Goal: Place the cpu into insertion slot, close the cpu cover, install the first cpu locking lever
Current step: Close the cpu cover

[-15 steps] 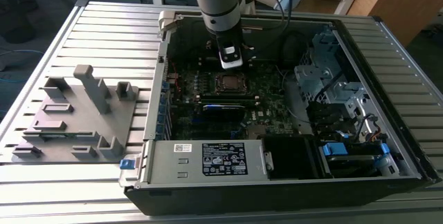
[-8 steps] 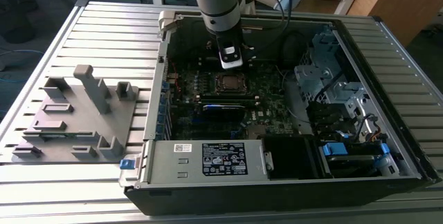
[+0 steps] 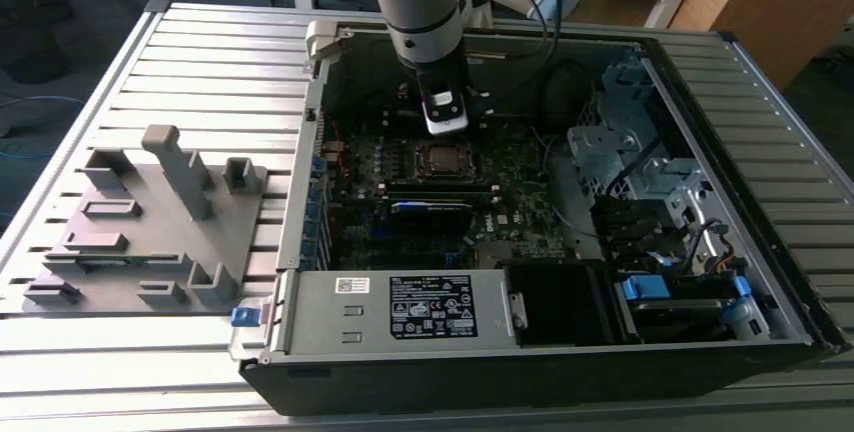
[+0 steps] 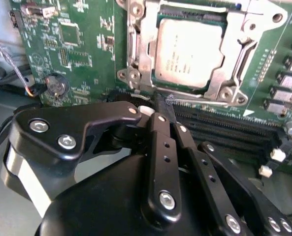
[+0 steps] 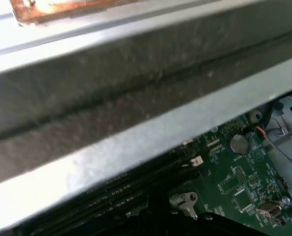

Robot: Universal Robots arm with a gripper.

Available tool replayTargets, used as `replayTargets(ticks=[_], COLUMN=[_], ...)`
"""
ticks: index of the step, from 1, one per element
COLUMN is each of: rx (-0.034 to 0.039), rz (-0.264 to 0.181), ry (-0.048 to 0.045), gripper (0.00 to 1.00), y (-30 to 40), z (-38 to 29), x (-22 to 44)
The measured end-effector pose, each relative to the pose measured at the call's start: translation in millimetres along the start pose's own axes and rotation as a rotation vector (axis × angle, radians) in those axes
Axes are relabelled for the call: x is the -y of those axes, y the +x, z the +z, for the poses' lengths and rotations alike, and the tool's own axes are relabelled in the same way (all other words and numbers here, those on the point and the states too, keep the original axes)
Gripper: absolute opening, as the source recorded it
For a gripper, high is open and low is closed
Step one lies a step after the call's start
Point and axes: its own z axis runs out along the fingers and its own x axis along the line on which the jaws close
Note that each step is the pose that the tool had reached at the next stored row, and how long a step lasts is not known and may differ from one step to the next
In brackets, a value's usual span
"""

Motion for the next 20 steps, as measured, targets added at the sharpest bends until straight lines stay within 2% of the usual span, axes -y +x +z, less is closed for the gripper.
replayTargets(ticks=[5,12,18,20], rx=[0.0137,0.0143,0.0158,0.0164], rz=[-0.007,-0.007,-0.001,0.001], ry=[0.0233,0.0244,0.0253,0.0254], gripper=[0.1,0.1,0.1,0.1], y=[0.9,1.1,-0.2,0.0], z=[2.5,1.8,-5.3,-5.9], x=[-0.1,-0.4,-2.6,-3.4])
